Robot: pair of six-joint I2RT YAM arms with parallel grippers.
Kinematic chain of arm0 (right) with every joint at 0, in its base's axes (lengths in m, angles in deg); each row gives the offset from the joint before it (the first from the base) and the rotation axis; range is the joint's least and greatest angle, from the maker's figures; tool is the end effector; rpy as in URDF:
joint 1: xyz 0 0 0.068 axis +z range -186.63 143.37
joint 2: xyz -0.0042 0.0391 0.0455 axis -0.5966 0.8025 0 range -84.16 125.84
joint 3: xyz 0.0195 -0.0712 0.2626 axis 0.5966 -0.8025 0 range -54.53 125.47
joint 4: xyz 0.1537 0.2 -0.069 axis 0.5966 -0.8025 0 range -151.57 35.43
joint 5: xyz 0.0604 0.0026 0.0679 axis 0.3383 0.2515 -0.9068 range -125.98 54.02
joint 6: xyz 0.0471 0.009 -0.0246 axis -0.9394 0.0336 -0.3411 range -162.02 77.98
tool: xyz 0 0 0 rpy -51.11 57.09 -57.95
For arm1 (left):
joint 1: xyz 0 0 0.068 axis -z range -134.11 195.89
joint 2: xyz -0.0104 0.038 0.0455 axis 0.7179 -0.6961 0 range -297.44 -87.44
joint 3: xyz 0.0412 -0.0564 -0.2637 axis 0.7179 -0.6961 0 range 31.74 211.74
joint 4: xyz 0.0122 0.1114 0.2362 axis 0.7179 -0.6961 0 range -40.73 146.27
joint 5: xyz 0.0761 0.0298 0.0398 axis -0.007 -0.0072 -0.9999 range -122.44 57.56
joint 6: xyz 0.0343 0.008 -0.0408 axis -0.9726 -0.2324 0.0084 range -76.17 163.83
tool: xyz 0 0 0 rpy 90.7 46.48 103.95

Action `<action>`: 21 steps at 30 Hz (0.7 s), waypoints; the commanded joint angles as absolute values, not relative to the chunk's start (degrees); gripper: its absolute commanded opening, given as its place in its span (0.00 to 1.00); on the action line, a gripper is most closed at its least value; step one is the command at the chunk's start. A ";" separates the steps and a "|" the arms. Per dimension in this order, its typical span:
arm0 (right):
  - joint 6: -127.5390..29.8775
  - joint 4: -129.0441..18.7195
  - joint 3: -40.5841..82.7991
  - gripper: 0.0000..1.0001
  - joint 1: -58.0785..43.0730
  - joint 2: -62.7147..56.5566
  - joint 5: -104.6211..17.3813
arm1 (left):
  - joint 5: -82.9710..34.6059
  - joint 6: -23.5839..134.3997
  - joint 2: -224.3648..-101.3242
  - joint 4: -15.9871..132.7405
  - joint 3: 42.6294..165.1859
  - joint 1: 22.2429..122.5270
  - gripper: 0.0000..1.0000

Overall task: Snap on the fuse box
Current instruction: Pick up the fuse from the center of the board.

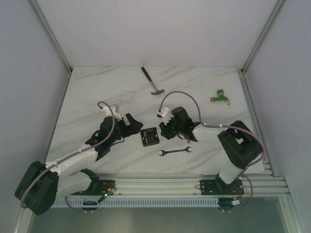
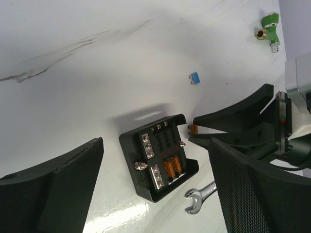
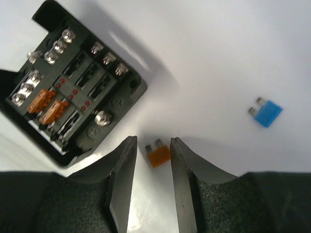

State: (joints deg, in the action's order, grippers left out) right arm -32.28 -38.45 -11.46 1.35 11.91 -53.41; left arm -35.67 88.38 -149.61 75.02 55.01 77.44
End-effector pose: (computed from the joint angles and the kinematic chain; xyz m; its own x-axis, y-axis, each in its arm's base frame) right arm 0.2533 0.2112 0.1516 -0.3352 -0.4663 -0.8187 -0.8448 0.5335 0.0420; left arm 0.1953 -0.1176 0.2021 -0.5442 -0.4878 -0.6826 0.1343 0.7525 -0.6448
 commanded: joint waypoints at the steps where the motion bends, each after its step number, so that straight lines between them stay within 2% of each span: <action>1: -34.50 -40.55 -15.17 0.41 1.74 7.01 -53.23 | -34.41 88.96 -149.10 74.20 54.52 77.19 0.97; 10: -35.26 -41.43 -15.58 0.43 3.54 6.27 -48.62 | -33.76 89.43 -149.05 74.16 54.45 77.18 0.98; 17: -41.09 -41.60 -14.00 0.45 8.74 7.66 -31.62 | -33.94 89.82 -149.06 74.20 54.57 77.17 0.99; 21: -45.85 -41.29 -13.85 0.45 10.77 7.87 -26.06 | -33.94 89.92 -148.94 74.17 54.34 77.19 1.00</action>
